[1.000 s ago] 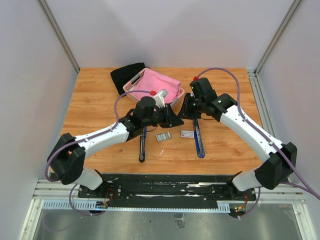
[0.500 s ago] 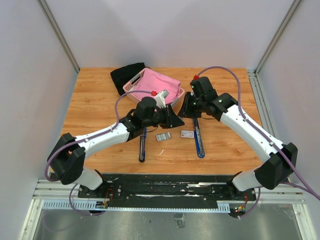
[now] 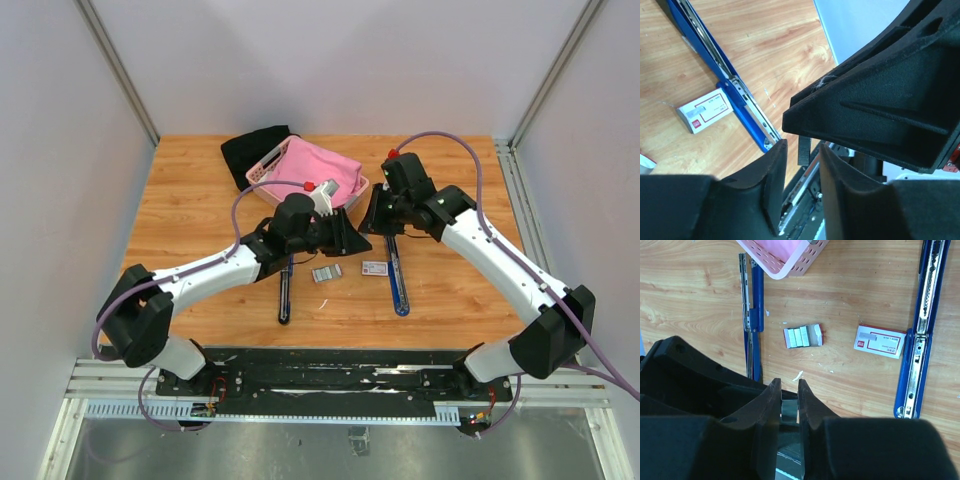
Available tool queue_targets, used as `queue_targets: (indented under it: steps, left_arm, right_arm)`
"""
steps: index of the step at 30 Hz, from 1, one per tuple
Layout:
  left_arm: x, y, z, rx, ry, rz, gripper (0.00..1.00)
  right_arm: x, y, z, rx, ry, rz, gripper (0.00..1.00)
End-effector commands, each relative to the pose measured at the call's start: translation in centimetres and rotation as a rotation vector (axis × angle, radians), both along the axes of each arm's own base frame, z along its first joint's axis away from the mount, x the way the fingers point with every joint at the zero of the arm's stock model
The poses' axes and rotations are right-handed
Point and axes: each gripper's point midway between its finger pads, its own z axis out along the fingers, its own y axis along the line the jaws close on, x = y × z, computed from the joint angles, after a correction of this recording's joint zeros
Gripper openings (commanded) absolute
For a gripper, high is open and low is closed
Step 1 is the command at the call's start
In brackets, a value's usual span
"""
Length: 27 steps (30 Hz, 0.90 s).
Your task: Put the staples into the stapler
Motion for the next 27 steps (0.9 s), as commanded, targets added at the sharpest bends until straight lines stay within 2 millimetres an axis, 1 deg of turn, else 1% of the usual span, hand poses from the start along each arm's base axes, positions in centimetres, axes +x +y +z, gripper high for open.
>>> queue_targets:
  steps: [1,2,4,6,8,10,12,13,15,16,19,22,23,27]
  left_arm:
    - [0.3,-0.7,1.4,-0.015,-0.043,-0.007,0.48]
    - [0.3,-0.6,1.6,-0.015,-0.053,-0.008,0.58]
    - [0.2,-0.2,1.9,-0.005,-0.077,0.000,0.71]
    - [0.2,0.7,2.2,0.009,-0.109,0.021,0.78]
    - [0.2,1.9,2.5,0.030,-0.141,0.060,0.83]
    - [0.2,3.6,2.4,0.059,-0.153,0.115,0.85]
    - [0.4,5.6,1.6,0.085,-0.129,0.178,0.86]
    - [0.5,6.8,1.3,0.083,-0.108,0.210,0.86]
    - [0.8,9.0,0.0,0.089,-0.058,0.271,0.86]
    - [0.7,10.1,-1.0,0.098,-0.036,0.294,0.86]
    - [0.6,12.2,-1.4,0.094,-0.026,0.350,0.87]
    - [0.7,13.4,-1.4,0.109,-0.029,0.384,0.87]
    - [0.7,13.6,-1.3,0.112,-0.032,0.386,0.87]
    - [1.0,13.8,-1.2,0.119,-0.039,0.393,0.87]
  right_arm:
    - [0.6,-0.9,1.3,-0.021,-0.055,-0.006,0.14]
    - [0.7,-1.2,1.3,-0.033,-0.064,-0.004,0.14]
    - [0.8,-2.3,1.1,-0.068,-0.086,-0.012,0.14]
    - [0.9,-3.7,0.8,-0.109,-0.106,-0.022,0.14]
    - [1.0,-5.3,-0.2,-0.179,-0.136,-0.021,0.14]
    - [1.0,-6.8,-1.6,-0.261,-0.164,-0.007,0.14]
    - [0.9,-7.7,-3.1,-0.319,-0.179,0.009,0.14]
    - [0.9,-8.0,-3.9,-0.336,-0.183,0.014,0.14]
    - [0.7,-8.4,-5.4,-0.358,-0.187,0.028,0.14]
    - [0.6,-8.5,-6.0,-0.366,-0.188,0.028,0.14]
    - [0.5,-8.7,-7.7,-0.385,-0.215,0.021,0.13]
    - [0.5,-8.9,-9.2,-0.406,-0.252,0.004,0.13]
    - [0.4,-9.2,-9.7,-0.419,-0.254,0.002,0.13]
    - [0.4,-9.8,-10.6,-0.431,-0.276,-0.018,0.13]
